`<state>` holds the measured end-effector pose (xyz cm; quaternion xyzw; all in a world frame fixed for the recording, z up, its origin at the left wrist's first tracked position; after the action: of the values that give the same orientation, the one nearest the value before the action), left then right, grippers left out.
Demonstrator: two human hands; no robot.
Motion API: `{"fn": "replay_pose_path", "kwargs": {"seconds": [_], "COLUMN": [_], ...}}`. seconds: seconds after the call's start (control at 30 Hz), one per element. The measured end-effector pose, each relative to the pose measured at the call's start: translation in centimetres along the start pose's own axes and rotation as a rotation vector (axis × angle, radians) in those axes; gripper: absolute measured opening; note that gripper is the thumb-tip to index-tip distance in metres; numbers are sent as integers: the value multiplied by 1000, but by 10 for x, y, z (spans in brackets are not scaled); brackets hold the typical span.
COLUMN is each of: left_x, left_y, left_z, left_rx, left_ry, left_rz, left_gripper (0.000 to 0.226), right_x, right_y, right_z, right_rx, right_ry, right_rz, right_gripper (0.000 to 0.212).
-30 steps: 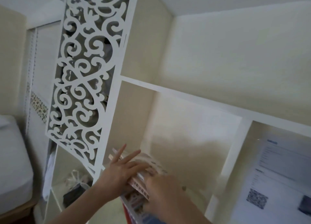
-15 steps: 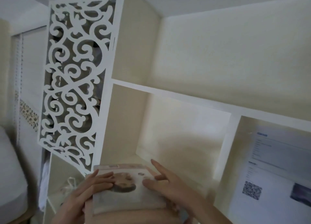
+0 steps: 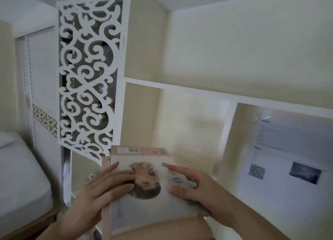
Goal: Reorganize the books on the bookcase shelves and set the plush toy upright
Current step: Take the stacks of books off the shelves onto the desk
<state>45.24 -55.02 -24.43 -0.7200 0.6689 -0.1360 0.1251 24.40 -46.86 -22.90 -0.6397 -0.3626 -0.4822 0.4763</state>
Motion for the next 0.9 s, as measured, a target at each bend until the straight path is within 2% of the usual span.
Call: {"fn": "replay_pose_path", "kwargs": {"seconds": [0.2,0.5,0.67,0.9], "left_x": [-84,-192,-245,-310], "left_y": [-14,30,98,264], "left_z": [-23,-63,-60,-18], "left_rx": [3,-32,-9,209], "left_ry": [352,542,587,574], "left_rz": [-94,-26,120,356], "left_gripper": [22,25,29,35], "right_x": [19,20,-22,-146], "right_y": [-28,-111,-168,-256], "right_z": [93,211,270,347], "right_rx": [-105,-274,-413,-695], "right_ry": [-81,-140,-25,215], "right_rz": [30,73,62,68], "right_gripper": [55,55,53,55]}}
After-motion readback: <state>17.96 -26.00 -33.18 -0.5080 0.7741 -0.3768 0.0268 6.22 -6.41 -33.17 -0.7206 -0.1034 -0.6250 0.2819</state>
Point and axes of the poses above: each hand's wrist, its own z-axis away from the middle knuckle, its own y-axis out of the palm, x = y × z, the point moved 6 cm from there along -z, towards the middle knuckle, and after that the axes turned 10 degrees about -x, right-handed, at the moved point
